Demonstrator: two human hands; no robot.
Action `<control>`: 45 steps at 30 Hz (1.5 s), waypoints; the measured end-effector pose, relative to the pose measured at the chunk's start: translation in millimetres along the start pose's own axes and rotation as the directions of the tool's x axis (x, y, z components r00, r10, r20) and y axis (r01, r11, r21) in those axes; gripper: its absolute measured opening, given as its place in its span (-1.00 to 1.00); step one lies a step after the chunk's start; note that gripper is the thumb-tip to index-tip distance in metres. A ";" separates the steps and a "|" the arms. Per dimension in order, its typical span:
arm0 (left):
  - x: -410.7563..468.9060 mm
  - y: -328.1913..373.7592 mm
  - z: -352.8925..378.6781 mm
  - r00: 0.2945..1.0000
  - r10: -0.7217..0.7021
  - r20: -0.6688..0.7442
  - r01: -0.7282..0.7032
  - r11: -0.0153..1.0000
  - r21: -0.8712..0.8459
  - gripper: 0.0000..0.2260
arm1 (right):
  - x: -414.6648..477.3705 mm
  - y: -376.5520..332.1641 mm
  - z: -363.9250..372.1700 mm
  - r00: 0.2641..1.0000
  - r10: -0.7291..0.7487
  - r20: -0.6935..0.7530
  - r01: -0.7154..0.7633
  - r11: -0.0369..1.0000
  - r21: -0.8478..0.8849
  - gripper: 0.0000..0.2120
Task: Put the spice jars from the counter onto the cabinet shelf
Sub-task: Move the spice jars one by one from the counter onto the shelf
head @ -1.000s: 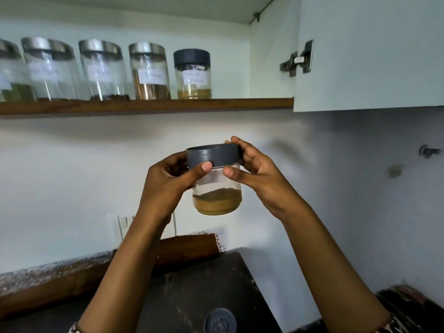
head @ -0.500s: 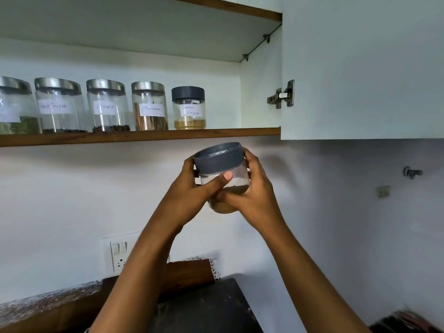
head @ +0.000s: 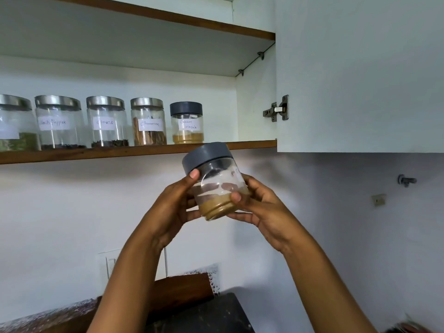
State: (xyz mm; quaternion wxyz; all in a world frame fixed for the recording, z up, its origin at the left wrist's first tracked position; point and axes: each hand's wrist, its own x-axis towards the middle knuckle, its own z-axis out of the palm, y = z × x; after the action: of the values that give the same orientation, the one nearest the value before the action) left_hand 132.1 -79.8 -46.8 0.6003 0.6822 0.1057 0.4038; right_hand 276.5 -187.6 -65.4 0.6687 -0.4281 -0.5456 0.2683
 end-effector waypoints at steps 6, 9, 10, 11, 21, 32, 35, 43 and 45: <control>-4.2 -7.7 7.2 0.999 0.040 0.009 -0.040 0.999 0.032 -0.63 | -2.8 0.5 21.3 0.953 -0.172 -0.251 0.098 0.954 -0.282 -0.26; -0.9 -7.1 4.2 1.000 -0.004 -0.009 0.002 0.990 -0.144 -0.62 | -5.1 -5.2 21.6 0.961 -0.188 -0.204 0.112 0.936 -0.333 -0.17; 0.1 -7.5 3.0 1.000 -0.015 -0.008 0.013 0.979 -0.206 -0.58 | -5.2 -6.3 19.7 0.963 -0.174 -0.205 0.107 0.948 -0.300 -0.15; 1.1 -7.6 2.1 1.000 -0.019 -0.005 0.017 0.965 -0.260 -0.55 | -5.0 -8.0 17.3 0.965 -0.160 -0.205 0.106 0.962 -0.252 -0.14; 10.8 -12.0 24.5 0.919 0.171 -0.354 -0.235 0.961 -0.147 -0.73 | -0.8 -10.3 17.3 0.905 -0.260 -0.337 0.172 0.947 -0.271 -0.58; 7.2 -20.0 49.0 0.820 0.459 -0.341 -0.371 0.881 0.294 -0.56 | 6.3 -8.6 8.7 0.876 -0.302 -0.375 0.182 0.928 -0.324 -0.54; 15.2 -19.8 50.1 0.812 0.511 -0.281 -0.372 0.825 0.426 -0.52 | 8.7 -12.0 7.3 0.884 -0.286 -0.370 0.179 0.938 -0.297 -0.54; 66.0 16.1 50.7 0.787 0.611 -0.087 -0.387 0.598 0.702 -0.56 | 58.9 -35.7 -15.5 0.890 -0.268 -0.368 0.207 0.958 -0.196 -0.66; 89.9 26.0 50.1 0.801 0.596 -0.046 -0.353 0.533 0.769 -0.49 | 83.9 -42.3 -24.8 0.887 -0.282 -0.365 0.203 0.949 -0.241 -0.61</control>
State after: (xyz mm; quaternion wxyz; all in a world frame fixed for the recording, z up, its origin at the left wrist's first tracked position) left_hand 215.8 -66.7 17.2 0.1193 0.7934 0.1558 0.5761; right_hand 317.6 -146.0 12.2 0.7476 -0.4653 -0.4725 0.0353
